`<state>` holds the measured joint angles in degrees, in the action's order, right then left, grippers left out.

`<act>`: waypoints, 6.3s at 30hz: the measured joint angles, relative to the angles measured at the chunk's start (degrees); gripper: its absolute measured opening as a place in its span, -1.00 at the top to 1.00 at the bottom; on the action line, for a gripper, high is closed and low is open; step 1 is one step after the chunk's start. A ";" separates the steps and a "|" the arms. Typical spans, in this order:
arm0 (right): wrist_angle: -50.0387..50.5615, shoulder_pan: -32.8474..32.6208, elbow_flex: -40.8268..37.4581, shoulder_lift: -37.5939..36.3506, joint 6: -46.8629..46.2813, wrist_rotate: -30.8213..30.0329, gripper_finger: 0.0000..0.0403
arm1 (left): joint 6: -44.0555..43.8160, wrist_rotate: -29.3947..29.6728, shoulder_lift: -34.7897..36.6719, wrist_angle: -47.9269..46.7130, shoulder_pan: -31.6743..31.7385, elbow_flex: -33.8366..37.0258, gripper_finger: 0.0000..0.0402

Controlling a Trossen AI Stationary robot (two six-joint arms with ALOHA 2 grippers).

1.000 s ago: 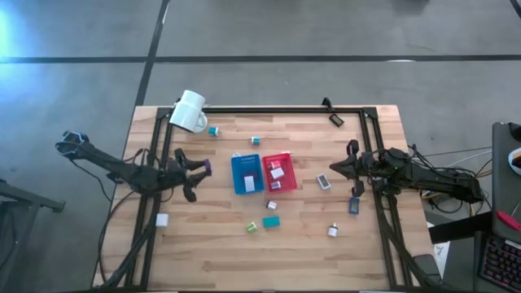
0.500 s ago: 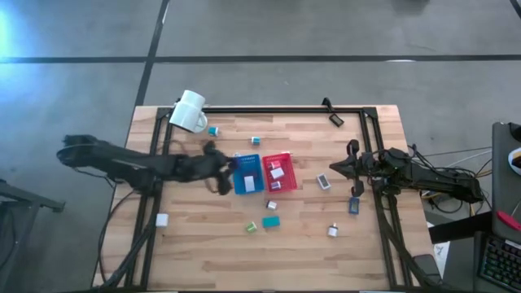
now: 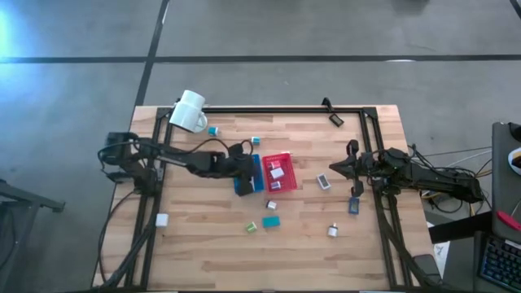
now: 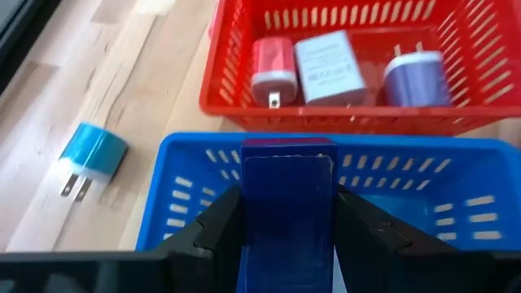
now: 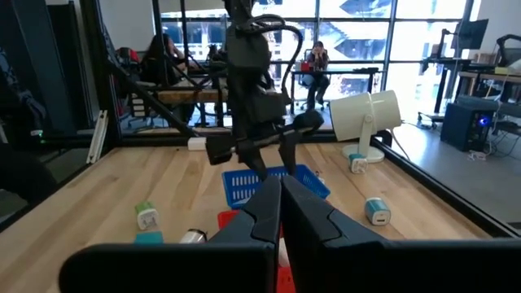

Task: Pick & Place Office items
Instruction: Put the purple digital clock into the blue bin, then put the bottom black charger adapter into the red bin

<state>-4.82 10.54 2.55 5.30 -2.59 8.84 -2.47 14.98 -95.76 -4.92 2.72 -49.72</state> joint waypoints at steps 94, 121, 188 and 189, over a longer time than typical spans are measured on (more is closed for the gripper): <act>0.09 -0.02 -0.52 0.00 -0.35 -1.51 0.96 | 13.23 -3.91 64.27 39.63 -4.13 49.36 0.99; -0.09 0.00 -0.61 -0.02 0.80 -1.46 0.96 | 11.64 -1.94 64.71 33.93 -4.13 49.38 0.96; 3.04 -0.17 11.69 26.26 -2.96 -5.92 0.96 | 3.06 3.11 64.71 35.32 -4.14 49.40 0.95; 3.04 -0.17 12.42 26.72 -3.05 -5.94 0.96 | 2.68 3.13 64.71 35.32 -4.13 49.40 0.95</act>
<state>-1.78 10.37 14.97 32.02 -5.64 2.90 0.22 18.11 -31.05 30.39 -1.41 -0.32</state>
